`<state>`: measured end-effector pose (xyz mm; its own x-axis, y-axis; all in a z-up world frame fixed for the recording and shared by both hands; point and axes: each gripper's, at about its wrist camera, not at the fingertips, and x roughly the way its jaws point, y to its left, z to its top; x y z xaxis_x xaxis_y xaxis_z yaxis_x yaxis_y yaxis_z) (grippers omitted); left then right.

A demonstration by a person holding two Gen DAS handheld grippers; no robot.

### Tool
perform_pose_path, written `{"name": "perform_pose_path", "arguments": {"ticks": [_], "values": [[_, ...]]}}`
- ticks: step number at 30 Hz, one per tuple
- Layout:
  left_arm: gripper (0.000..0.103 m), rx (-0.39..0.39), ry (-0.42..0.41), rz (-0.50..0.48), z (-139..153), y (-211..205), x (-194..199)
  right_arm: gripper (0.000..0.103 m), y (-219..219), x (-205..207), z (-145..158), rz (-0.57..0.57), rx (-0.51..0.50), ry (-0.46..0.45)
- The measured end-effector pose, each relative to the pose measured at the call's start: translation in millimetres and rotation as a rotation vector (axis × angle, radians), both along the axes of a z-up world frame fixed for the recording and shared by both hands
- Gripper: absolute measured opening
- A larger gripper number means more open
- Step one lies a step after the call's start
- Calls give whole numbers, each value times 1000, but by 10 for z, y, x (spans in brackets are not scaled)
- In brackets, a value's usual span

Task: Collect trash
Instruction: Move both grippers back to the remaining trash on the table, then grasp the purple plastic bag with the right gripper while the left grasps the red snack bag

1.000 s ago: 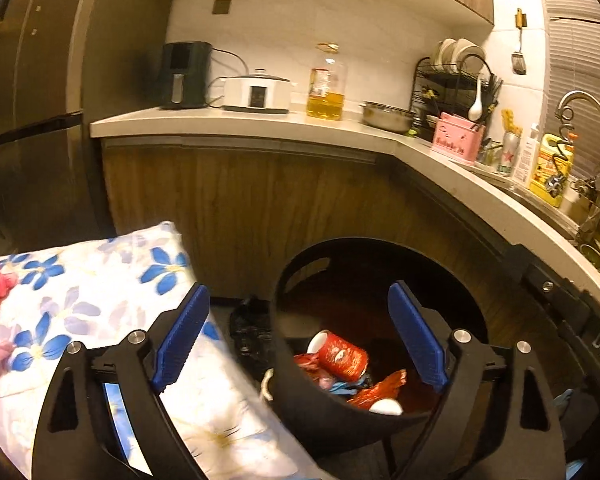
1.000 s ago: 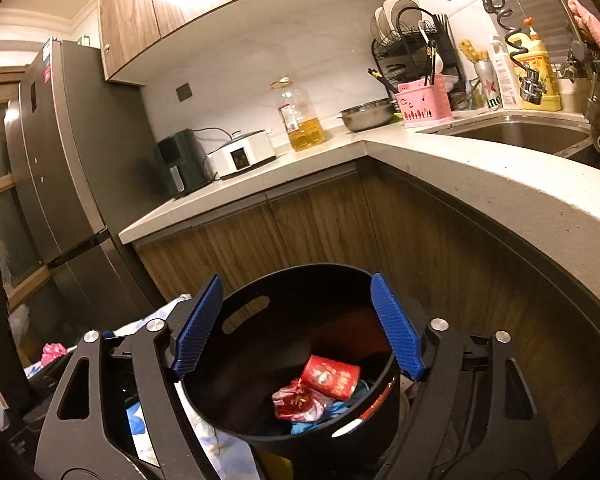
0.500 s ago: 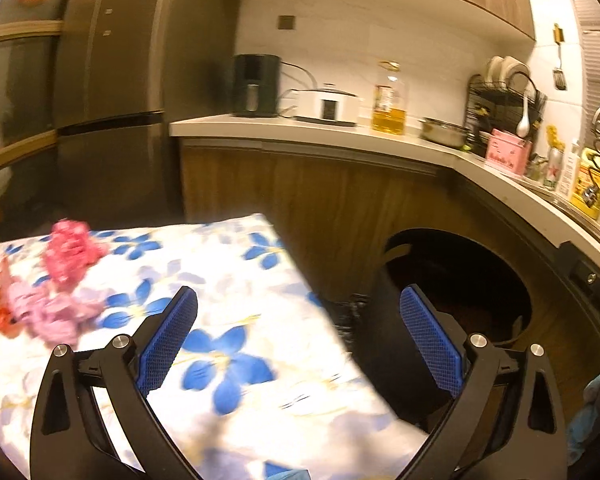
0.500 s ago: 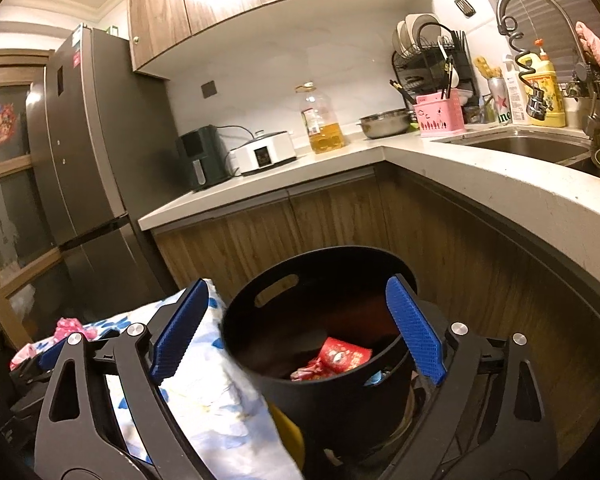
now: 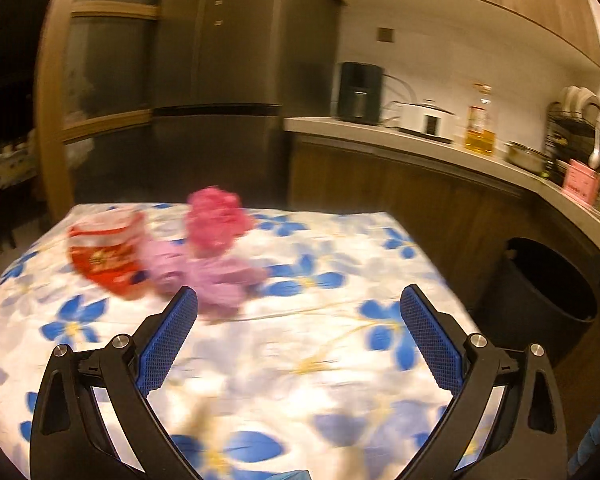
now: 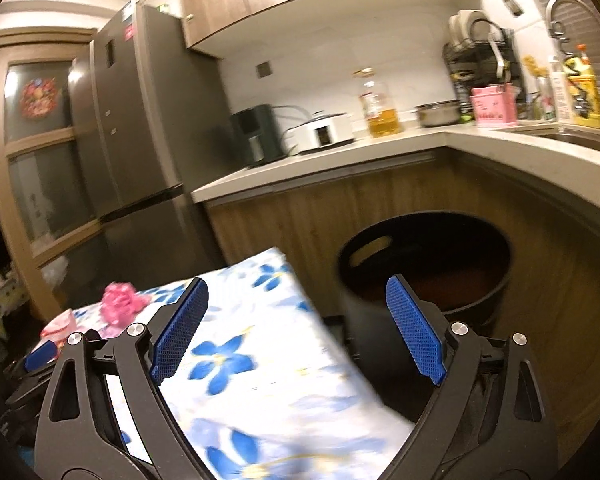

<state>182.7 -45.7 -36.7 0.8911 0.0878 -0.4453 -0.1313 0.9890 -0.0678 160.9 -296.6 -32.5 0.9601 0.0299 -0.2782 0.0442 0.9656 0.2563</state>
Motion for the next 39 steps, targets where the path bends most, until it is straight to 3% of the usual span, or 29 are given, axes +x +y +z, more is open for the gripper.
{"name": "perform_pose_path", "arguments": {"ticks": [12,18,27,32,39], "values": [[97,-11,-8,208,-80,1075,-278,89,1267,320,-230,208,-75,45],[97,-33,-7,268,-115,1393,-310,89,1857,577,-332,295,-119,68],[97,-54,5,309,-163,1707,-262,89,2392,1020,-540,366,-134,145],[97,-55,-2,318,-146,1814,-166,84,2603,1139,-673,416,-162,190],[97,-50,-10,315,-124,1872,7,65,2757,1294,-808,458,-173,272]]}}
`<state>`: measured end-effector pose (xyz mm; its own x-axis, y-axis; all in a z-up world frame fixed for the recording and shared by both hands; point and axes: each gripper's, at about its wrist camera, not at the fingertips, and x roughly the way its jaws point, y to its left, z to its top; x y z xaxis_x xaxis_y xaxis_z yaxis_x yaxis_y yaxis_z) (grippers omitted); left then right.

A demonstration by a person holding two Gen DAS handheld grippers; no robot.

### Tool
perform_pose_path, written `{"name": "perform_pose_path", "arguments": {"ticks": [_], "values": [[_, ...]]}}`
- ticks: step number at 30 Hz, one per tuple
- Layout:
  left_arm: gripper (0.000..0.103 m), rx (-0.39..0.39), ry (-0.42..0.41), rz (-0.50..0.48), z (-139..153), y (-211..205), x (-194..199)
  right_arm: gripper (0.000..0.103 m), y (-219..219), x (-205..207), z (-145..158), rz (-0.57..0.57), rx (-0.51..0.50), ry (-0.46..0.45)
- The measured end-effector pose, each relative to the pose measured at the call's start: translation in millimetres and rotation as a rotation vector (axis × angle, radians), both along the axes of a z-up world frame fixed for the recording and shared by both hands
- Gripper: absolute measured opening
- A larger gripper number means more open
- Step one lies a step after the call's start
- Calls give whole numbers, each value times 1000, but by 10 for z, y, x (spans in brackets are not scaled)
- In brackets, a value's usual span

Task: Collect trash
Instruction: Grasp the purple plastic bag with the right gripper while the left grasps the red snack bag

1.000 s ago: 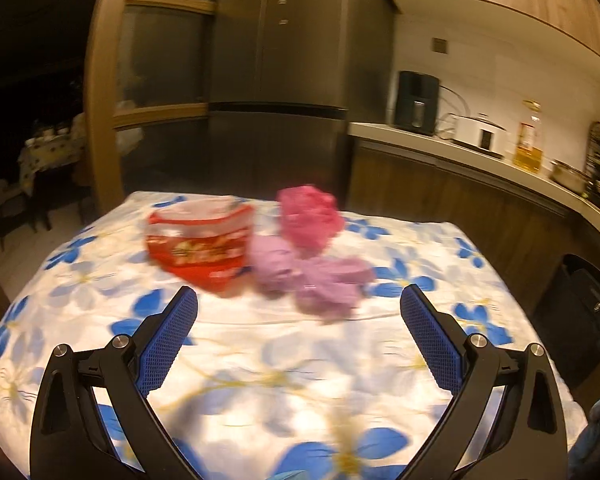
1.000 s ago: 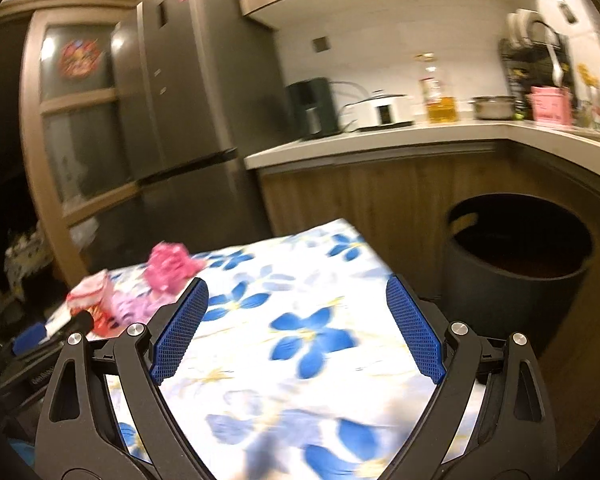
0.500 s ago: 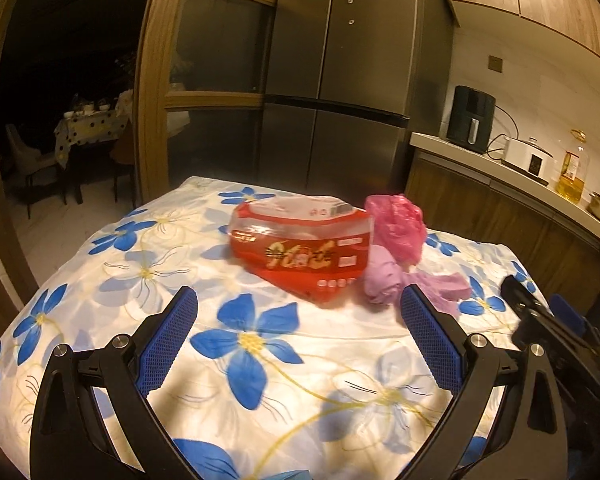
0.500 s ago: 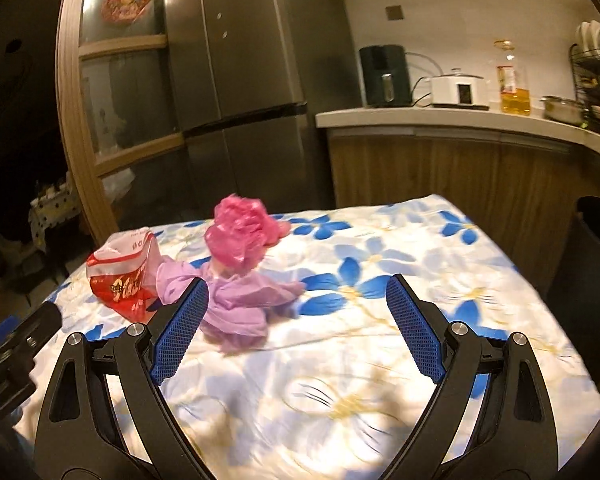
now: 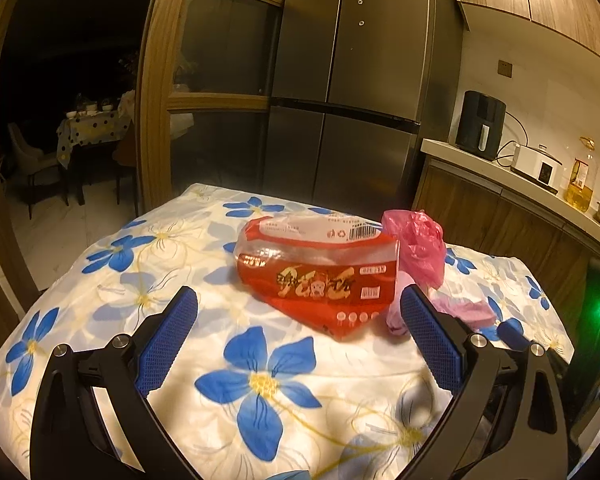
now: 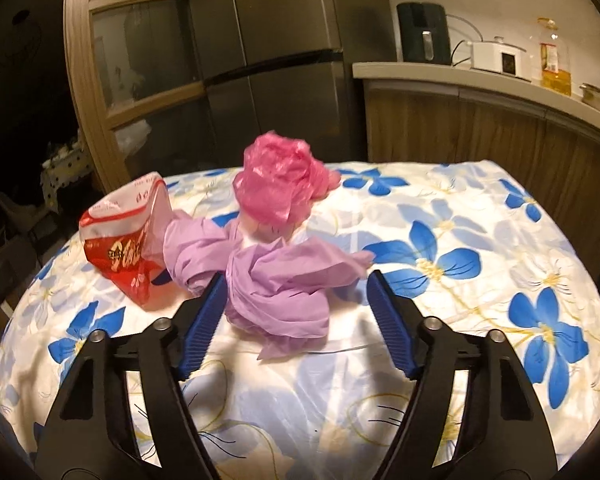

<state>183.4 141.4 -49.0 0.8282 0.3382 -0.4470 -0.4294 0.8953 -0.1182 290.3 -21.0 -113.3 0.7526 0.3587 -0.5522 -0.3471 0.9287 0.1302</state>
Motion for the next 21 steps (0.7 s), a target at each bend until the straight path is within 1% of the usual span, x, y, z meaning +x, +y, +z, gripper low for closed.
{"name": "perform_pose_path", "arguments": {"ticks": [1,2,4,5,6,7,9,10,13,18,21], "values": [[97,0,2,-2,-4,11,28,58,13,13,-16,4,-5,9],[97,-1,4,-5,-7,13,55,54,27,29,-34,10,-10,21],[97,-8,10,-13,-16,25,124,36,31,48,-54,25,-7,38],[97,-11,13,-17,-19,29,160,32,32,52,-58,30,-4,42],[97,-11,14,-19,-23,24,183,24,26,49,-57,38,2,44],[97,-13,16,-22,-22,18,221,18,24,39,-55,43,4,44],[97,-19,19,-31,-20,6,301,12,4,16,-49,46,8,43],[97,-22,19,-34,-15,-9,334,9,-9,2,-40,47,12,41],[97,-24,26,-51,-4,-73,478,6,-88,-65,17,39,22,21],[97,-6,45,-59,-18,-161,756,4,-257,-221,126,15,19,-35],[91,-12,72,-55,-48,-168,911,4,-376,-294,187,1,30,-52]]}}
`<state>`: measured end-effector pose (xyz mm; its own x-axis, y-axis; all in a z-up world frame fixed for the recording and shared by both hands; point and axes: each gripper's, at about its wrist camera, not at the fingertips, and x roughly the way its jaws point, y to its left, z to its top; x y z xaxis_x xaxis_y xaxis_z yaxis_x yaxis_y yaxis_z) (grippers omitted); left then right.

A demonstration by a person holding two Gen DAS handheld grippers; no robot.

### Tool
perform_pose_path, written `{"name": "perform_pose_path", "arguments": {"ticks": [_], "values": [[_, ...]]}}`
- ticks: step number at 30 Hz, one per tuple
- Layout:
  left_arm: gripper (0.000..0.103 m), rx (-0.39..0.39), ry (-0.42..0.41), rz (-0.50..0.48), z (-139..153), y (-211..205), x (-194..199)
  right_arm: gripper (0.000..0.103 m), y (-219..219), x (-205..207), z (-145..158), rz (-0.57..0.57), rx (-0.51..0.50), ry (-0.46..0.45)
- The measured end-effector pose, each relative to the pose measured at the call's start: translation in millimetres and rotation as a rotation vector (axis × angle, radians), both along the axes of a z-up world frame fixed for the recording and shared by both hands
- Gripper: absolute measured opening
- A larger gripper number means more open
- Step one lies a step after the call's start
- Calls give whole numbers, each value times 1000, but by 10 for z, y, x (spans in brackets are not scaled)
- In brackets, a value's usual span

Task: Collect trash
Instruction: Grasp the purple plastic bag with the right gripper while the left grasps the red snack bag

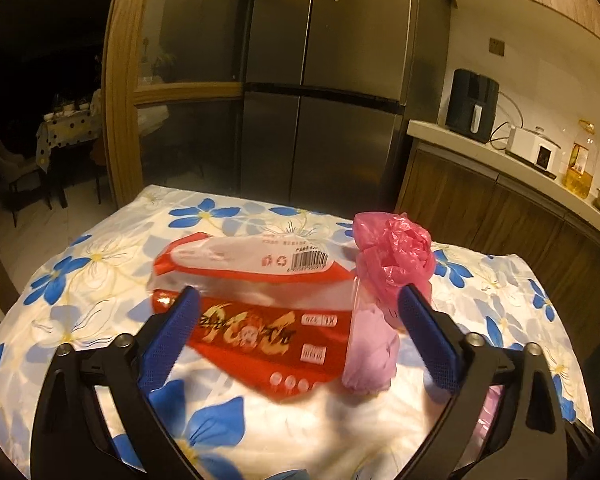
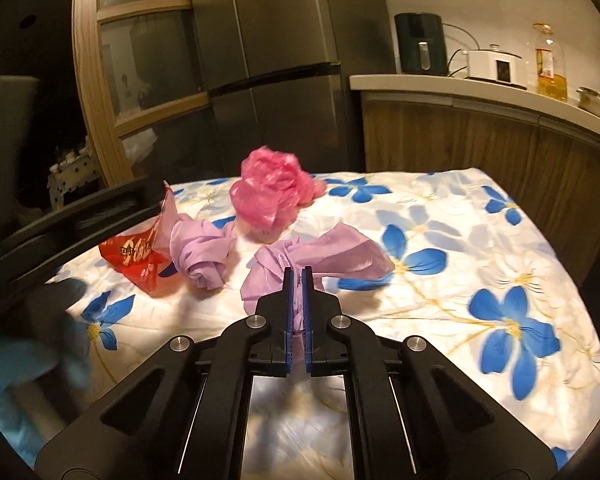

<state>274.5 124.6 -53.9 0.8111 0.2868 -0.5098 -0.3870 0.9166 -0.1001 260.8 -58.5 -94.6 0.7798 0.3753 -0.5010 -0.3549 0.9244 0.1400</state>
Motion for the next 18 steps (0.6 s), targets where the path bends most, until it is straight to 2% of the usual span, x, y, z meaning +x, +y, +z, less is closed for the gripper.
{"name": "perform_pose_path", "arguments": {"ticks": [2,4,5,9,11,12,15,18], "values": [[86,-15,18,3,-21,21,64,4,-61,-34,31,-5,8,-8],[70,-21,49,6,-56,52,123,4,-125,-69,68,-7,16,-11],[66,-30,65,6,-78,67,139,4,-150,-81,83,-8,18,-14],[28,-79,126,7,-188,154,140,4,-215,-127,141,-8,24,-28],[20,-92,126,0,-210,169,98,4,-228,-153,159,-6,27,-32],[11,-93,124,-1,-211,174,69,4,-235,-176,170,-5,27,-35],[2,-87,115,2,-202,187,-60,4,-266,-240,213,-3,34,-45],[0,-101,91,10,-178,225,-218,4,-299,-290,256,-3,46,-53]]}}
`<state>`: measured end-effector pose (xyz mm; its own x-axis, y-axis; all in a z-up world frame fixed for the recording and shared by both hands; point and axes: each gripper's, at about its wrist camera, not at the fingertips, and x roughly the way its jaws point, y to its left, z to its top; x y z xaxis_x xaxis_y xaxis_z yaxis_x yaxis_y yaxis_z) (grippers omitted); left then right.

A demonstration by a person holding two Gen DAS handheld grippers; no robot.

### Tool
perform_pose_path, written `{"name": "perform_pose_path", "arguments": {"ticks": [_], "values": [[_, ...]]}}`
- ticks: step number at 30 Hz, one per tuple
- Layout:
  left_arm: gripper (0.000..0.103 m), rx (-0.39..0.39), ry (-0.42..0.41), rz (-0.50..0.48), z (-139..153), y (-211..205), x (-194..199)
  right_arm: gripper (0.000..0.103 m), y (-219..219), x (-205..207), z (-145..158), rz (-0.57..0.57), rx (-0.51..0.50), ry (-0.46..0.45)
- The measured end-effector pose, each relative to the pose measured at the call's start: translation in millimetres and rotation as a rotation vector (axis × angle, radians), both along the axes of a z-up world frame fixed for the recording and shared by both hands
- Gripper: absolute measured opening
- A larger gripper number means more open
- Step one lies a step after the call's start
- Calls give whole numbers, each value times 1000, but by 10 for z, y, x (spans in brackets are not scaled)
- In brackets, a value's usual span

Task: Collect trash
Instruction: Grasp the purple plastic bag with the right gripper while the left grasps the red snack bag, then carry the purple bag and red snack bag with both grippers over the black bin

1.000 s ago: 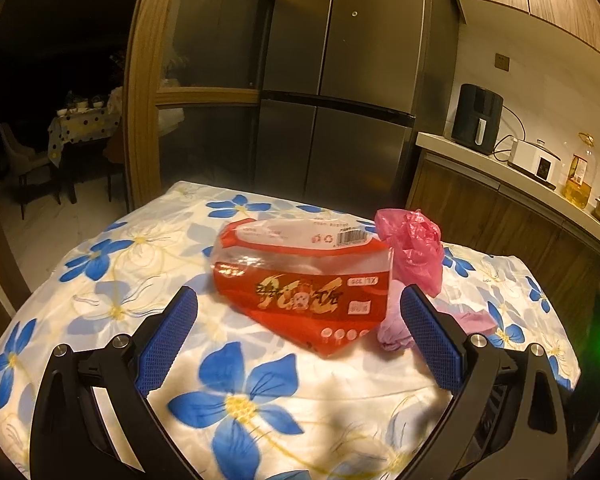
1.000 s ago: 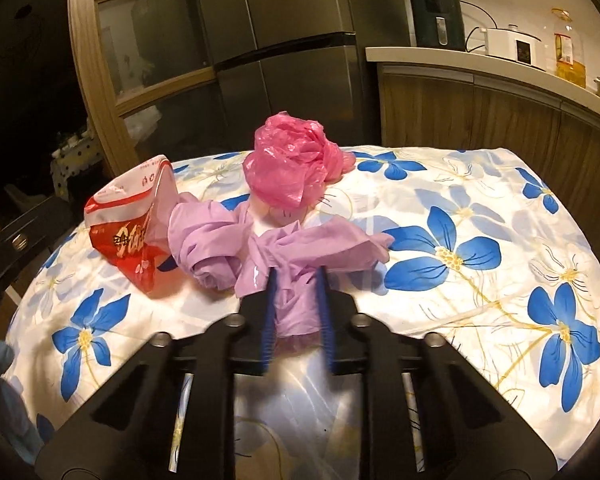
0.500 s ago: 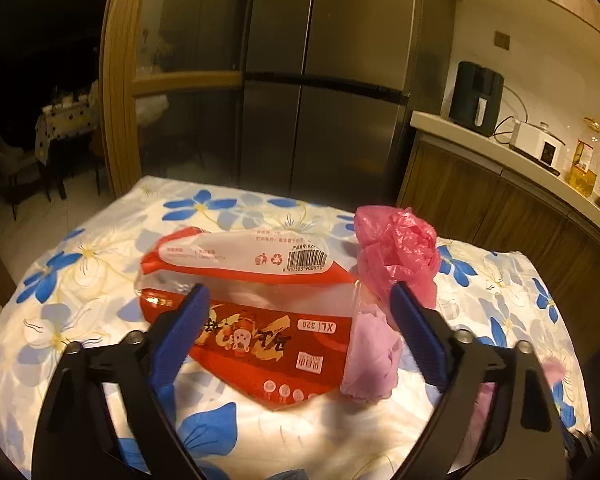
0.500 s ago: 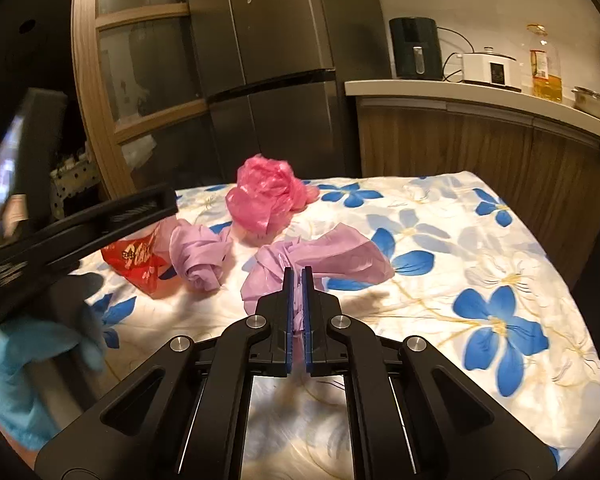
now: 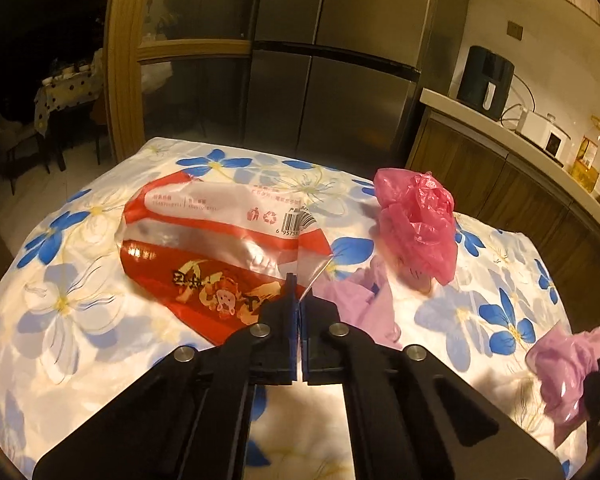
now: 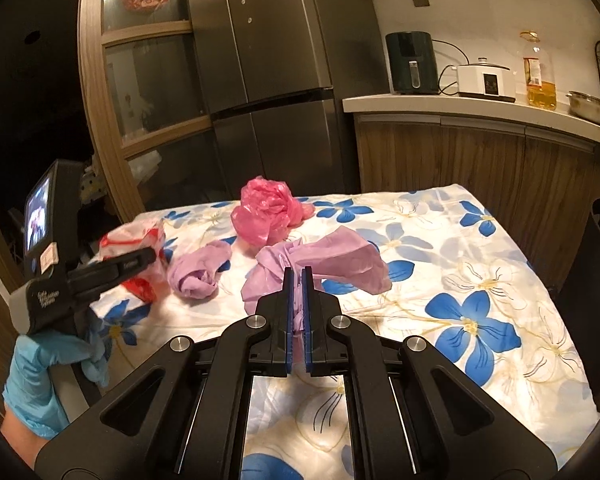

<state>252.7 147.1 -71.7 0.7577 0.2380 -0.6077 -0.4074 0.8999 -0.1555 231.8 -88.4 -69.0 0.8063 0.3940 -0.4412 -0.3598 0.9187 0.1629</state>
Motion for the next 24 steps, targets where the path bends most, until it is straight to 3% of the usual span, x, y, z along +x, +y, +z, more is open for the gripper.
{"name": "perform_pose_path", "arguments": {"ticks": [11,24], "values": [[0,-34,-166,-42,457,-161,-773,3,-149,-262,225,0,40,-53],[0,-49,-228,-233,693,-940,-893,3,-611,-611,432,-52,67,-114]]}}
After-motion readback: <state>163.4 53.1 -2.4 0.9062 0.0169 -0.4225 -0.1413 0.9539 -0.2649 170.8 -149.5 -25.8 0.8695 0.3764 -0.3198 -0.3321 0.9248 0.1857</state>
